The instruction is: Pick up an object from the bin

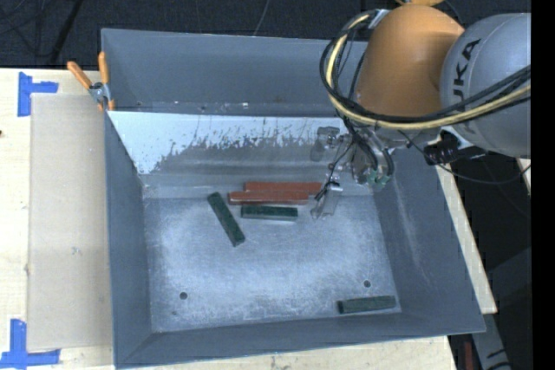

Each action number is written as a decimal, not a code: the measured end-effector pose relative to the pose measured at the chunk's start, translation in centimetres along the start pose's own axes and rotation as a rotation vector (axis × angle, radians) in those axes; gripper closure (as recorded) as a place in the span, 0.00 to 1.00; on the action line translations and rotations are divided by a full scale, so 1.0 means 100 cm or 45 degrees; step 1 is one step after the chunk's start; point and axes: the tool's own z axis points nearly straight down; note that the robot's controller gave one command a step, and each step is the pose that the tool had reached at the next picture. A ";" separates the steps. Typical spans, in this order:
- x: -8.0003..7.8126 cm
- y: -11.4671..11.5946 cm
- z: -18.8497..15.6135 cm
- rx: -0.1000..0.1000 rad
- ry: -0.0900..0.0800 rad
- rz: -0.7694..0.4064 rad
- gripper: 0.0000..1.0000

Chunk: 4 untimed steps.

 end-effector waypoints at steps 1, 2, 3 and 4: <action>0.006 0.008 0.125 0.002 0.012 0.085 0.00; -0.012 0.051 0.145 -0.001 -0.002 -0.011 0.00; -0.015 0.050 0.139 -0.003 -0.015 -0.011 1.00; -0.015 0.019 0.024 -0.002 -0.009 0.008 1.00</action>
Offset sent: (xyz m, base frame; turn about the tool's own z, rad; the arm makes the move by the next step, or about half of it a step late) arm -0.0024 0.0086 -0.1197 0.0679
